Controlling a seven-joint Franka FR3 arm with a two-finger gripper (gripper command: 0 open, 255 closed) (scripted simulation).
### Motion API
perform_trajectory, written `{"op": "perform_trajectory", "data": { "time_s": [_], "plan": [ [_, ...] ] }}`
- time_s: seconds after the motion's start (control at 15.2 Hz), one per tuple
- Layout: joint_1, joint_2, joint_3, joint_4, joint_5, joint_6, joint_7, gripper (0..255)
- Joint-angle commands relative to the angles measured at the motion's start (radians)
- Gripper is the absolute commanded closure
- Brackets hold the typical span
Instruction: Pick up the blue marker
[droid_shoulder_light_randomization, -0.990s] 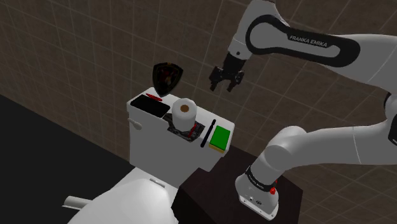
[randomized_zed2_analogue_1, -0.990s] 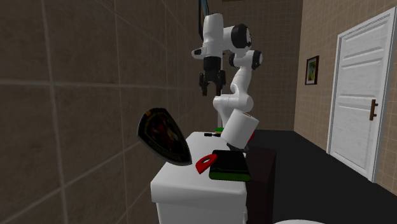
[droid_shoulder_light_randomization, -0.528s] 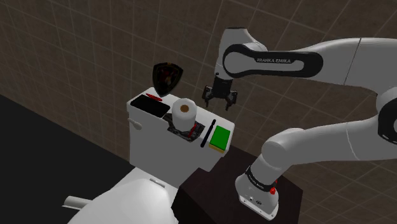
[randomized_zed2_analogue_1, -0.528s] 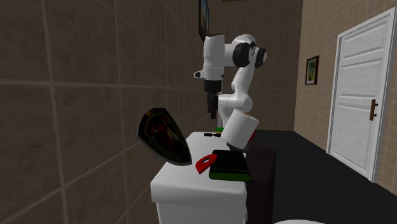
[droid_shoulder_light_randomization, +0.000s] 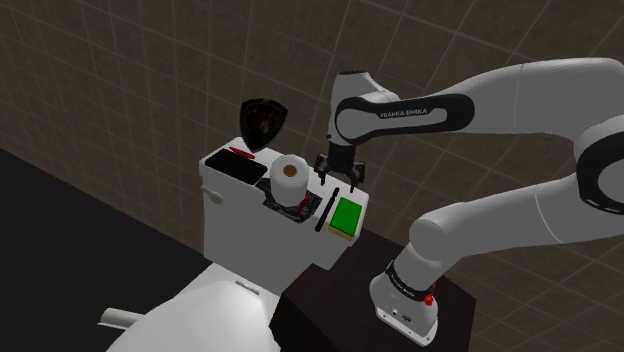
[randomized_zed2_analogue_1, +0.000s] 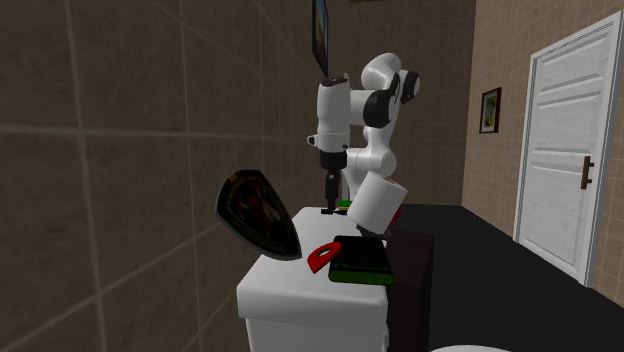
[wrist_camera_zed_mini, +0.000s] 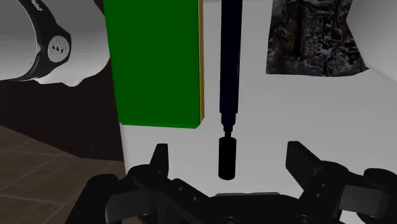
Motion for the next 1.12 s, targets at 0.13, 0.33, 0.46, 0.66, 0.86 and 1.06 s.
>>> {"op": "perform_trajectory", "data": {
  "time_s": [0.13,0.33,0.46,0.66,0.86,1.06],
  "plan": [
    [-0.003,0.028,0.012,-0.030,0.001,0.057,0.008,0],
    [-0.005,0.029,0.010,-0.028,0.000,0.056,0.007,255],
    [-0.004,0.029,0.010,-0.028,0.000,0.056,0.007,255],
    [-0.005,0.029,0.010,-0.028,0.000,0.056,0.007,255],
    [-0.003,0.028,0.012,-0.030,0.001,0.057,0.008,255],
    [-0.001,0.005,0.002,-0.004,0.000,0.009,0.002,255]
  ]
}}
